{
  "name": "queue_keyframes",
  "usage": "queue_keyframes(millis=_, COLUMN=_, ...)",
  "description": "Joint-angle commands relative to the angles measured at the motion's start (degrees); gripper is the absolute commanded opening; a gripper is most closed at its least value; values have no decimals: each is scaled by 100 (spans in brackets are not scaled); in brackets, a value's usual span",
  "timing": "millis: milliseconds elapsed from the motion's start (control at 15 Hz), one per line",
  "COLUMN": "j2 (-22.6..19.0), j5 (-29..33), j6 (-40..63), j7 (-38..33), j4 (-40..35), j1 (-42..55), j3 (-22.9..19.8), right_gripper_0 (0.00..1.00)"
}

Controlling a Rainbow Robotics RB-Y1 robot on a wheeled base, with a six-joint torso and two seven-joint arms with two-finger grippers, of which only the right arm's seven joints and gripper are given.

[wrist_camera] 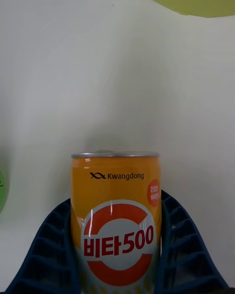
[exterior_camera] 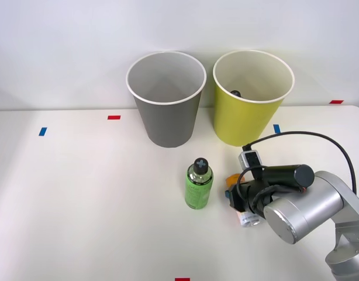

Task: Put cans in the gray bin, plastic bottles in the light green bin

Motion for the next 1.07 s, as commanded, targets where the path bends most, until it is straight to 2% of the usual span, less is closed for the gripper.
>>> queue_keyframes(millis=67, j2=-85, j5=-60, j6=34, j7=4, j4=-343, j1=195, j3=-15, right_gripper_0=0)
queue_keyframes(millis=267, j2=-23, j5=-359, j6=34, j7=188, j4=-1152, j1=626, j3=-428, right_gripper_0=0)
queue_keyframes(millis=533, j2=381, j5=-921, j6=-361, j7=1260, j4=-1908, j1=995, j3=-1079, right_gripper_0=0)
queue_keyframes(millis=867, j2=900, j5=-2020, j6=-1539, j7=3018, j4=-2031, j1=1425, j3=-1843, right_gripper_0=0)
queue_keyframes(millis=1067, j2=1207, j5=-2494, j6=-1636, j7=3994, j4=-2031, j1=1557, j3=-2274, right_gripper_0=0)
